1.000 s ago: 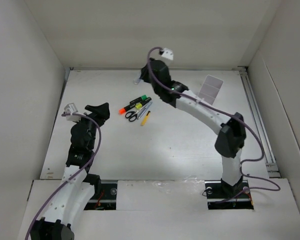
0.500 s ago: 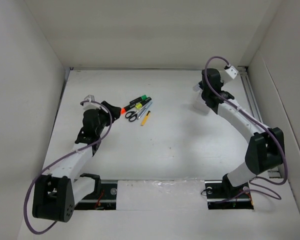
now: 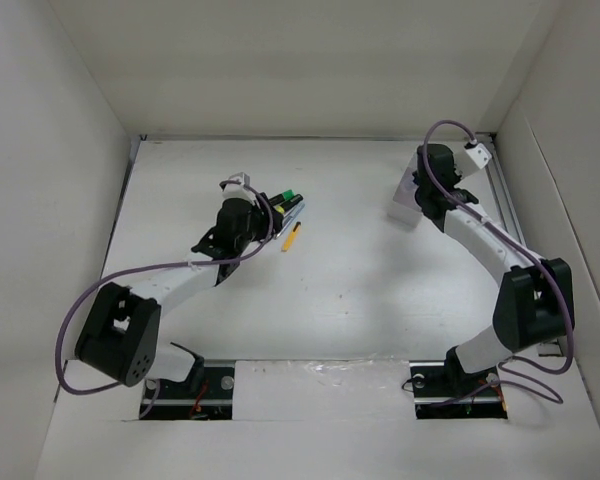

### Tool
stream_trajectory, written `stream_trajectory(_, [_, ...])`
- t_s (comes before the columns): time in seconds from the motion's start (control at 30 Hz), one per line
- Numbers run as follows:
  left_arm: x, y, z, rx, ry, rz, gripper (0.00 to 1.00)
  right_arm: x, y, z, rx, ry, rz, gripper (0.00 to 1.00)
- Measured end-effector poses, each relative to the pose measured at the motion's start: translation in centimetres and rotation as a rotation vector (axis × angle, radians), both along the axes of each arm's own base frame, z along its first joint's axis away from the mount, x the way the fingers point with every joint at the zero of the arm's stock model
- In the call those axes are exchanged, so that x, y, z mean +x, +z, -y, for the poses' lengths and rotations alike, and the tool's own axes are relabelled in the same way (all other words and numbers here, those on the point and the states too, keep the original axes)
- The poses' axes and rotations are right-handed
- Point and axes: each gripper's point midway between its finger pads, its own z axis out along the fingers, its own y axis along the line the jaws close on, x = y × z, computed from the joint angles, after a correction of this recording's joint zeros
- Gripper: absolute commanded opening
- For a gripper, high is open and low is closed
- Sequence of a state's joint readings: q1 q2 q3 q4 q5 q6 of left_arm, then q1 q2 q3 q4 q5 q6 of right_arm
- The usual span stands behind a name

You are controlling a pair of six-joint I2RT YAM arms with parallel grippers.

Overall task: Sort the stationery into containers
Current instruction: Place the stationery in the storage box.

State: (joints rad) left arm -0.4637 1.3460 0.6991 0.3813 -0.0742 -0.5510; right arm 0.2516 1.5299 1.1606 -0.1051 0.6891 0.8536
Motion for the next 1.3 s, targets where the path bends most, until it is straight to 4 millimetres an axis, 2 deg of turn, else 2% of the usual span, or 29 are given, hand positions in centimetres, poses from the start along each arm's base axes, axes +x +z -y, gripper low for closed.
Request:
stream_trajectory(0.13, [0.0, -2.5, -0.5, 0.056, 0.014, -0.065, 0.51, 0.0, 0.0, 0.4, 0.001, -0.014, 0.003, 0.00])
stream_trajectory(0.2, [-0.1, -3.1, -0.7, 0.073, 0.019, -0.082, 0.51, 0.0, 0.1, 0.5, -0.004, -0.021, 0.004, 0.00])
stream_trajectory(0.77, [-0.4, -2.9, -1.2, 0.099, 0.026, -0.093, 0.51, -1.8, -0.8, -0.4, -0.035, -0.044, -0.031, 0.00])
stream_trajectory(1.03, [-0.3, -2.7, -1.7, 0.125, 0.040, -0.100, 0.51, -1.7, -4.3, 0.1, -0.080, -0.077, -0.140, 0.00])
stream_trajectory(1.1, [-0.2, -2.6, -1.7, 0.126, 0.044, -0.097, 0.51, -1.8, -5.0, 0.1, -0.085, -0.080, -0.159, 0.14])
stream_trajectory(1.13, [-0.2, -2.5, -1.7, 0.128, 0.046, -0.098, 0.51, -1.8, -5.2, 0.1, -0.086, -0.080, -0.165, 0.30])
stream_trajectory(1.23, [0.0, -2.6, -1.8, 0.139, 0.051, -0.102, 0.50, -1.8, -5.2, 0.1, -0.081, -0.081, -0.167, 0.51])
stream_trajectory(1.3, [0.0, -2.7, -1.9, 0.146, 0.055, -0.106, 0.47, -1.6, -4.8, -0.2, -0.074, -0.078, -0.156, 0.58])
